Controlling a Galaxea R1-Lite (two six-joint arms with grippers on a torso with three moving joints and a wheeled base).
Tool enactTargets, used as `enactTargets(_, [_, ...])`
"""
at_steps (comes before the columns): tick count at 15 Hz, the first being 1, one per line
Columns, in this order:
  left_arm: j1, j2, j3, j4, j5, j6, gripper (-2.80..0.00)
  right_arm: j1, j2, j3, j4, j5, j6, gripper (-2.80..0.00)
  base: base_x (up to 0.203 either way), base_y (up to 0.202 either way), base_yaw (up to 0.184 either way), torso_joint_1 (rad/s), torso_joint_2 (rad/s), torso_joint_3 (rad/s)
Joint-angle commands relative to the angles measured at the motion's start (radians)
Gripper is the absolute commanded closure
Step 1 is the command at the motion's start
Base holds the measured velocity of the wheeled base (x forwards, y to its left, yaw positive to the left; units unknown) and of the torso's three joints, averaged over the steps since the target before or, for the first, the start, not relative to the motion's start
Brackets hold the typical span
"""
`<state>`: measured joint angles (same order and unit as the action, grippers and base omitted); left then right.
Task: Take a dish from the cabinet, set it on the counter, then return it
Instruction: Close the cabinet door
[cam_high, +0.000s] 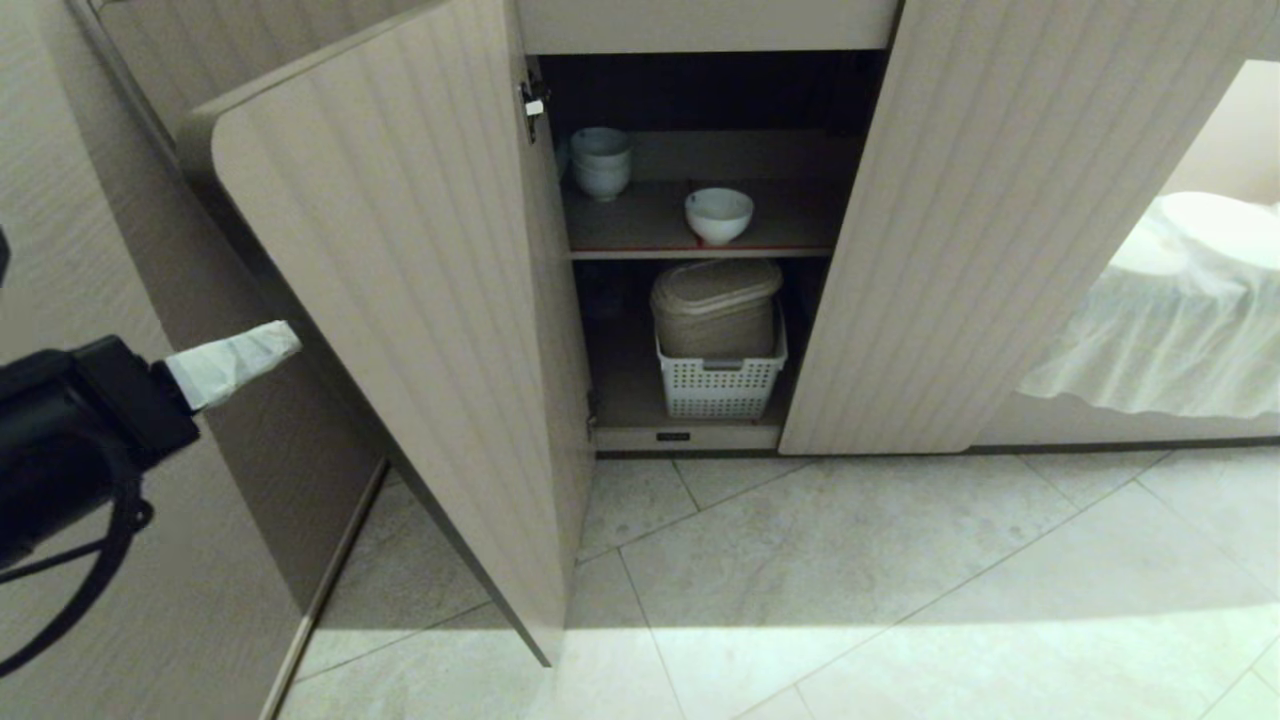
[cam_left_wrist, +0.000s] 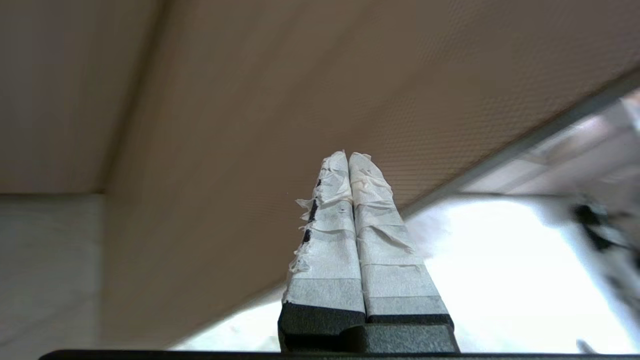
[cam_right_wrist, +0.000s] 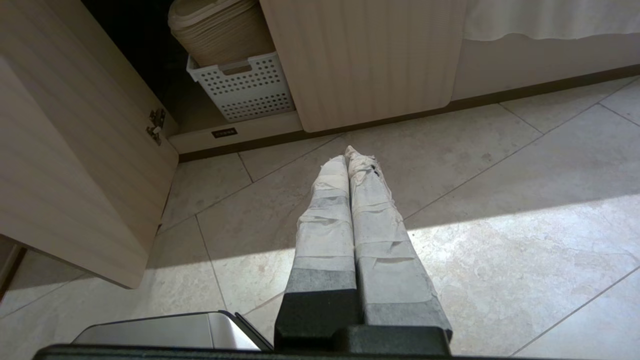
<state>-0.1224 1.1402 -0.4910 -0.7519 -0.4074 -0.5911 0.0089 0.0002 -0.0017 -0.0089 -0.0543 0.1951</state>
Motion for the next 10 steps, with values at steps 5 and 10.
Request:
enactTargets(5, [-0.121,-0.010,-0.003,-0.004,-0.041,-0.019,0.00,0.000,0.000,0.000,0.000,0.000,0.001,0.00,0.000,0.000,0.000,0.000,0.00,0.000])
enactTargets(10, [-0.175,0.035,-0.001,-0.008,-0.031,-0.008,0.00,0.000,0.000,0.000,0.000,-0.001,0.001,0.00,0.000,0.000,0.000,0.000,0.00,0.000])
